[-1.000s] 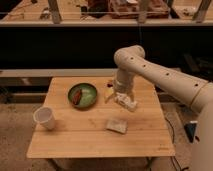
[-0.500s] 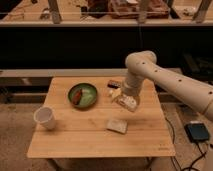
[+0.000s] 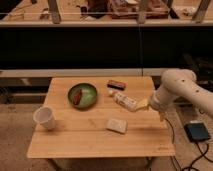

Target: Move the arm in a circular motion

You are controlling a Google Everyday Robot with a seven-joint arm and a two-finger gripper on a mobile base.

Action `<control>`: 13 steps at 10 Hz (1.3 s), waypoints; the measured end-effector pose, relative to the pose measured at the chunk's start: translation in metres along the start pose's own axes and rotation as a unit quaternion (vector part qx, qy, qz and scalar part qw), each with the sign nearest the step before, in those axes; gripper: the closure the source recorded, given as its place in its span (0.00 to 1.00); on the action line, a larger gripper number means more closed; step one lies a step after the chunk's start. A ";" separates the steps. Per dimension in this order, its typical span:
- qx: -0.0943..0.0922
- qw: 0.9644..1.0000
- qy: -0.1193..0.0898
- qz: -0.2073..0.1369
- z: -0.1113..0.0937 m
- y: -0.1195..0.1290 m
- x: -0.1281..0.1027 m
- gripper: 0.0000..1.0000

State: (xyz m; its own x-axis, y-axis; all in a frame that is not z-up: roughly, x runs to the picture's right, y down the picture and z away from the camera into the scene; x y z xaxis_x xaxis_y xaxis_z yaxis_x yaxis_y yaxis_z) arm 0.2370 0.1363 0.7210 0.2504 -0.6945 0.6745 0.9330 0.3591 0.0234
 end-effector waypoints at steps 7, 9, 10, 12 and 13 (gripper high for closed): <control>-0.006 0.996 -0.074 -0.053 0.032 -0.032 -0.053 0.20; -0.002 0.993 -0.096 -0.070 0.050 -0.070 -0.074 0.20; 0.003 0.990 -0.113 -0.079 0.062 -0.095 -0.087 0.20; 0.015 0.986 -0.134 -0.094 0.079 -0.134 -0.098 0.20; 0.023 0.983 -0.144 -0.114 0.087 -0.157 -0.096 0.20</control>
State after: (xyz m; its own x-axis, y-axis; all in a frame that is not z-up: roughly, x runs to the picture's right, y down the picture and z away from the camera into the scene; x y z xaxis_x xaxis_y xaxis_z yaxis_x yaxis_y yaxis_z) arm 0.0438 0.2006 0.7169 -0.0530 -0.5576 0.8284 0.9423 0.2468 0.2264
